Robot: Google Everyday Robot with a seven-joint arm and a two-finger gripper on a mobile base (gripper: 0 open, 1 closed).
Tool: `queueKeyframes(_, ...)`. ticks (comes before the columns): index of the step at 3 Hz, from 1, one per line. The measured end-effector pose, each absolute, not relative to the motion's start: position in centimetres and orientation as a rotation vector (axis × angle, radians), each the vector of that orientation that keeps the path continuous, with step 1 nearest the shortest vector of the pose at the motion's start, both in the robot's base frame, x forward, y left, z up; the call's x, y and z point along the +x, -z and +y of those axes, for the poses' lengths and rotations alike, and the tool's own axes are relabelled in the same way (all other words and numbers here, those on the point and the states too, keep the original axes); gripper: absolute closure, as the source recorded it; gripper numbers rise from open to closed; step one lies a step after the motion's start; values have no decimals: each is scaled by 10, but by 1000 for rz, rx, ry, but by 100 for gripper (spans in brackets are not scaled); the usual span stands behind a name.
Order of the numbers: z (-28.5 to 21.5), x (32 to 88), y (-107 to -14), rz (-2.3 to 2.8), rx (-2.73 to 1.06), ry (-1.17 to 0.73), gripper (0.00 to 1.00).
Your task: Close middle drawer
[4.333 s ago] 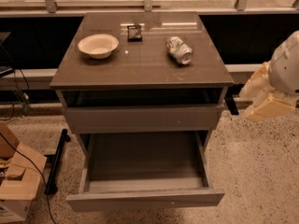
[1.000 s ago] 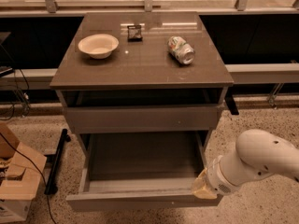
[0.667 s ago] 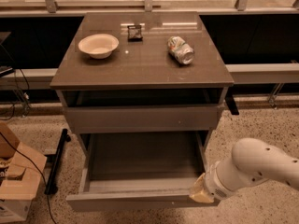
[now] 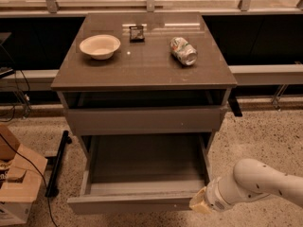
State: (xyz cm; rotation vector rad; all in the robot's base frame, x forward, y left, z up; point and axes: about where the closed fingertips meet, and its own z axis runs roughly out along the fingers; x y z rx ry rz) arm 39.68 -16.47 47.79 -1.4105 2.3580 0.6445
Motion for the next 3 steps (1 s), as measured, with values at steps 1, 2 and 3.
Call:
queueKeyframes(1,-167,400,-442,2387,-1332,-709,100)
queueKeyframes(2,-170,413,-421,2397,-1263,-725,100)
queueKeyframes(3,-170,421,-418,2390,-1250,-727,100)
